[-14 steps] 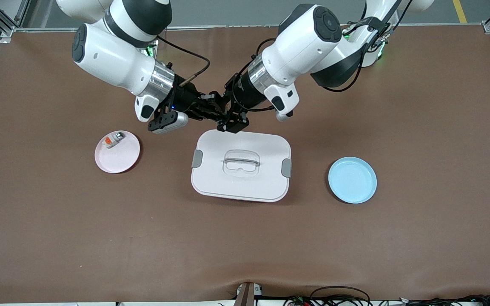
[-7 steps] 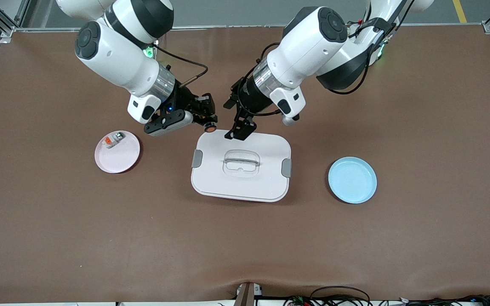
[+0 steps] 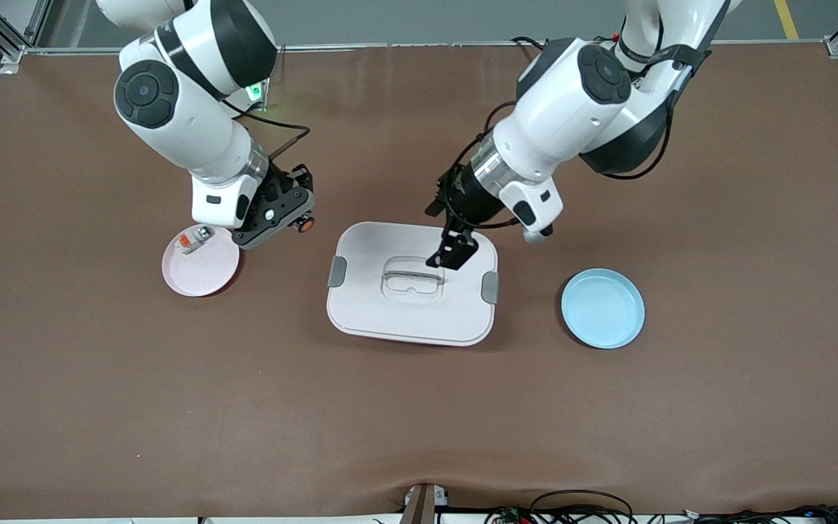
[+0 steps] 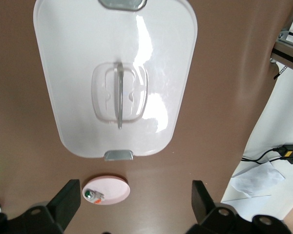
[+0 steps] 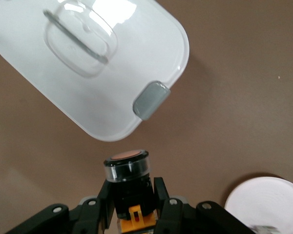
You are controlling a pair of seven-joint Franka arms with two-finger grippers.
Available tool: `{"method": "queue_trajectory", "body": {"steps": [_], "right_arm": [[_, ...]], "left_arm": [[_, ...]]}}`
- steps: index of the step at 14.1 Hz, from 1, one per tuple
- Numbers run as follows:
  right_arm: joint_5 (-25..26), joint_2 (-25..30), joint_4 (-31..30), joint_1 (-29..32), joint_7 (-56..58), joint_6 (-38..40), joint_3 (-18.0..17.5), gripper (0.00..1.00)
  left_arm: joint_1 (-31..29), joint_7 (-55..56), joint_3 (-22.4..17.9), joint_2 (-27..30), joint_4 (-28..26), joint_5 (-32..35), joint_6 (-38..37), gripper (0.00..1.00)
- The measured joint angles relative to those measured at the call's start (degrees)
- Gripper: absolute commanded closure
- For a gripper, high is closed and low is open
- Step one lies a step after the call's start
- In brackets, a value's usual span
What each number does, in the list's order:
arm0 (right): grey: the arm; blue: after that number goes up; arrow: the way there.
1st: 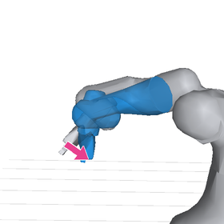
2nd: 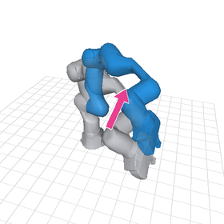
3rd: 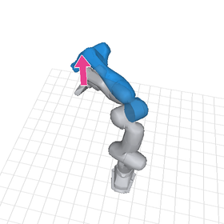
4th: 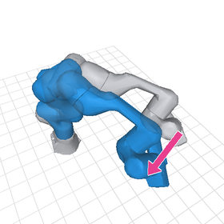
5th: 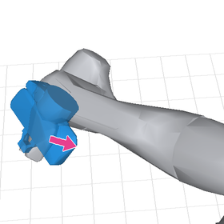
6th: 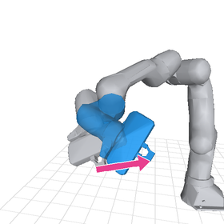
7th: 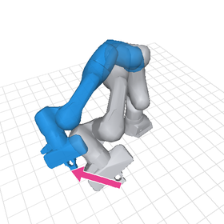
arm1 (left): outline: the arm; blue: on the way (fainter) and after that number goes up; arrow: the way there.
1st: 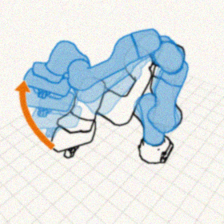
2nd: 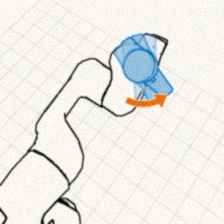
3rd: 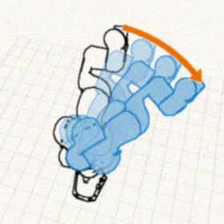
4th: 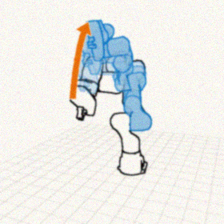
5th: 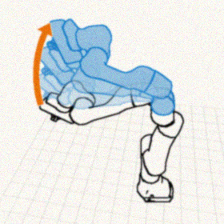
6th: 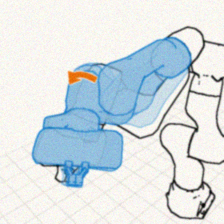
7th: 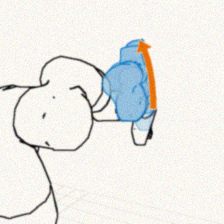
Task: Transfer orange switch to right arm and place
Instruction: 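Open the left gripper and withdraw it while the right gripper pulls away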
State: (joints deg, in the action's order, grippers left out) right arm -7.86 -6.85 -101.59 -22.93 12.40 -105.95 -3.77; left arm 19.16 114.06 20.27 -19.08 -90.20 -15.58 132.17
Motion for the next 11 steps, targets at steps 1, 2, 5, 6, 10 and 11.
{"method": "queue_trajectory", "body": {"steps": [1, 2, 5, 6, 10, 11], "right_arm": [[2.08, -0.01, -0.14, 0.31, 2.39, 1.09, 0.01, 1.0], [3.9, -0.03, -0.45, 0.58, 4.4, 1.68, 0.01, 1.0], [7.13, -0.05, -2.4, 1.28, 9.06, 1.85, 0.01, 1.0], [8.11, -0.05, -3.16, 1.36, 10.28, 1.6, 0.01, 1.0], [9.2, 1.3, -9.66, 4.6, 19.54, -6.66, 0.05, 1.0], [9.2, 2.27, -12.17, 6.38, 23.07, -8.73, 0.09, 1.0]], "left_arm": [[-0.69, -3.14, 0.01, 0.75, -1.7, 0.09, -0.06, 0.0], [-1.44, -6.88, 0.01, 1.85, -3.87, 0.14, -0.13, 0.0], [-3.96, -18.48, 0.01, 6.23, -11.11, 0.15, -0.24, 0.0], [-4.76, -21.39, 0.0, 7.5, -13.08, 0.15, -0.26, 0.0], [-7.86, -31.91, -0.06, 10.92, -19.61, 0.15, -0.31, 0.0], [-8.83, -34.57, -0.08, 11.32, -20.76, 0.15, -0.32, 0.0]]}}
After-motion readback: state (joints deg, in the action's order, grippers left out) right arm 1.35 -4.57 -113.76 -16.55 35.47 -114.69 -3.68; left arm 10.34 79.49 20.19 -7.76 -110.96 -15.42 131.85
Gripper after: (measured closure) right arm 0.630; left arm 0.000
